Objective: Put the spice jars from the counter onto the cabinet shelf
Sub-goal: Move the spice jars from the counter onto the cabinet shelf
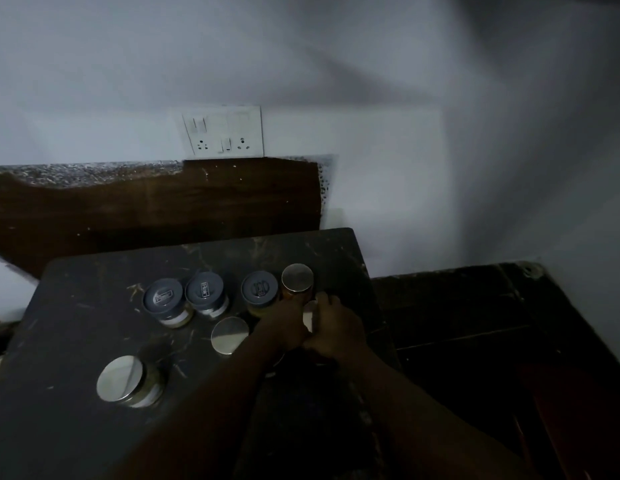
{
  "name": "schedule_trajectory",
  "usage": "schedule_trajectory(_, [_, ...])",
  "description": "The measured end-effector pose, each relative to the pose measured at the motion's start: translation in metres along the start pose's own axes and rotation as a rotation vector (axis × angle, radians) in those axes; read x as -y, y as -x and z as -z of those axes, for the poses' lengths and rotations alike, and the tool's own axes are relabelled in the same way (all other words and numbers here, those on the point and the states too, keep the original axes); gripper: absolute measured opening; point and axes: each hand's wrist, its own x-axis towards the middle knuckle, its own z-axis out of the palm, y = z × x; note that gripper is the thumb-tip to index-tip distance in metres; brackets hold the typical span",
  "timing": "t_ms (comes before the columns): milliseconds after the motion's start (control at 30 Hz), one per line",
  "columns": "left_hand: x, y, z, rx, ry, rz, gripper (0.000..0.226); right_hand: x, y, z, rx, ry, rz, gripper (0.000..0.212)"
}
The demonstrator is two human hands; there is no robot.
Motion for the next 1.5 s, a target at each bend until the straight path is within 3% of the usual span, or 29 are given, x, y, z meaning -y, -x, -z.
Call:
schedule_trajectory(100, [-0.004, -0.004, 0.019, -0.011, -0.002, -0.015, 0.017, -0.003, -0.003, 0.023, -0.068, -0.073, 0.023, 0.084])
schedule_trajectory(133, [-0.007, -0.007, 0.027, -0.024, 0.016, -0.027, 0.015, -0.004, -0.006, 0.033, -0.080, -0.087, 0.031, 0.083])
schedule_trajectory(333, [-0.037, -0.011, 0.083, -0.070, 0.058, -0.164, 0.064, 0.006, -0.023, 0.091, -0.217, -0.122, 0.150, 0.071])
schedule_trajectory(500, [-0.056, -0.006, 0.120, -0.182, 0.107, -0.338, 0.075, 0.027, -0.021, 0.136, -0.379, -0.210, 0.248, 0.060])
schedule_trajectory(667, [-0.081, 0.002, 0.160, -0.430, 0.194, -0.359, 0.082, 0.046, -0.015, 0.182, -0.511, -0.447, 0.367, 0.067])
schedule_trajectory(833, [-0.115, 0.004, 0.212, -0.668, 0.230, -0.391, 0.070, 0.075, -0.017, 0.235, -0.704, -0.605, 0.534, 0.061])
schedule_trajectory(1100, [-0.194, 0.024, 0.306, -1.030, 0.286, -0.453, 0.076, 0.131, -0.018, 0.343, -0.817, -0.376, 0.655, 0.113])
schedule_trajectory(1233, [-0.222, 0.032, 0.340, -1.124, 0.257, -0.529, 0.078, 0.148, -0.018, 0.386, -0.943, -0.304, 0.661, 0.113])
schedule_trajectory(1500, [-0.273, 0.030, 0.402, -1.207, 0.234, -0.570, 0.081, 0.182, -0.026, 0.469, -1.028, -0.305, 0.707, 0.104])
